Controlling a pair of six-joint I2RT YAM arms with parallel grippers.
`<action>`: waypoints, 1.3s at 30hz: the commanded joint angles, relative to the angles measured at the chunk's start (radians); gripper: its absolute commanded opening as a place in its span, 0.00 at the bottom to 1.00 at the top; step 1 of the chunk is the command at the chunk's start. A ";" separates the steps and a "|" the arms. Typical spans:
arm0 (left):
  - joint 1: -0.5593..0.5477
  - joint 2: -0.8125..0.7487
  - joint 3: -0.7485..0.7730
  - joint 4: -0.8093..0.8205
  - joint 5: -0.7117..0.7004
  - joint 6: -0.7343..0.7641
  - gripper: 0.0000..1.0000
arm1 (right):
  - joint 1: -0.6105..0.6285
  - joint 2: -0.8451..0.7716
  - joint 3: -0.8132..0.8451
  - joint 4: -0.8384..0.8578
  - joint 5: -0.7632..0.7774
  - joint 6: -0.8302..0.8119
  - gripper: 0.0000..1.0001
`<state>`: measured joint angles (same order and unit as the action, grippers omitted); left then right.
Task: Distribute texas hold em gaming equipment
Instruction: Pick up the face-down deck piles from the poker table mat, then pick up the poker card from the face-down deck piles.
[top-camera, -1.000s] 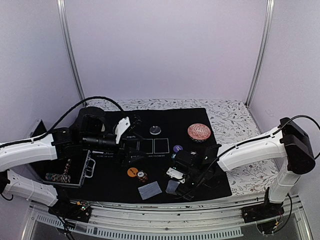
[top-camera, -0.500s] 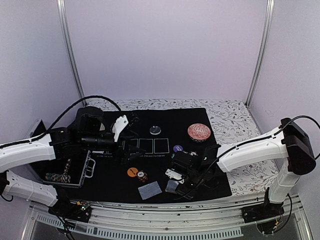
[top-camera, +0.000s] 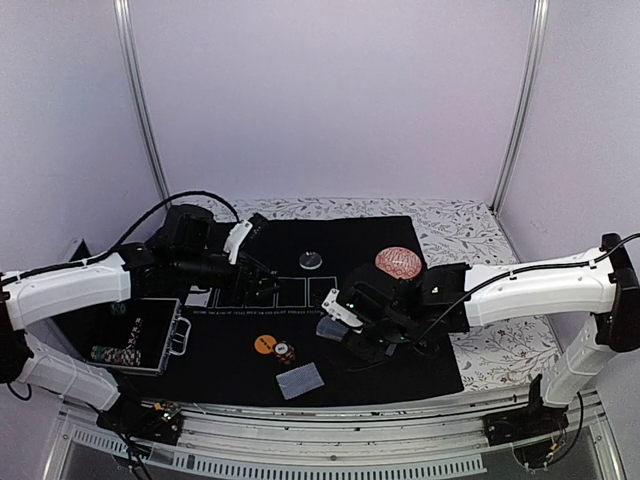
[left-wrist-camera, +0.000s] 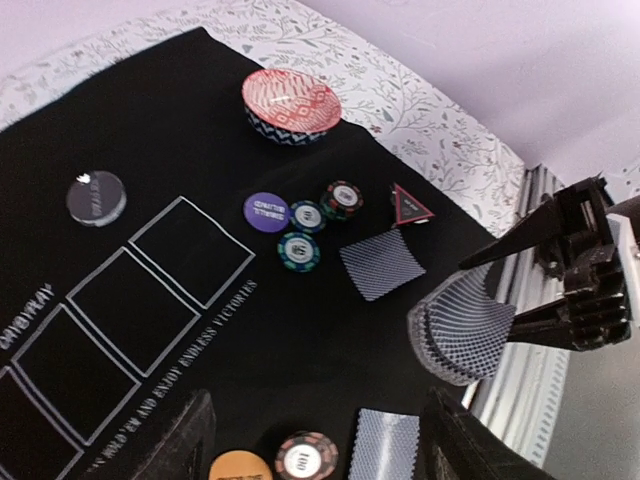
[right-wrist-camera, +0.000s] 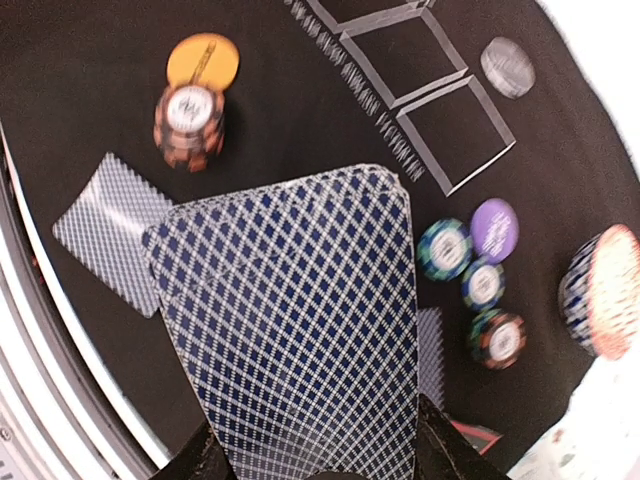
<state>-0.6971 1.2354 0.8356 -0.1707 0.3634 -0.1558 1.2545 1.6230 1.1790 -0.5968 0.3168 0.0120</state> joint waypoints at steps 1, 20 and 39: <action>0.006 0.045 0.028 0.121 0.244 -0.134 0.76 | 0.008 -0.019 0.085 0.070 0.132 -0.109 0.50; -0.011 0.205 0.145 0.156 0.152 -0.160 0.77 | 0.013 0.040 0.199 0.167 0.194 -0.275 0.51; -0.012 0.220 0.180 -0.036 0.112 0.007 0.65 | 0.013 0.034 0.185 0.191 0.247 -0.296 0.52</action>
<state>-0.7033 1.4590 1.0054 -0.1364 0.5194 -0.1944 1.2587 1.6688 1.3506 -0.4438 0.5304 -0.2840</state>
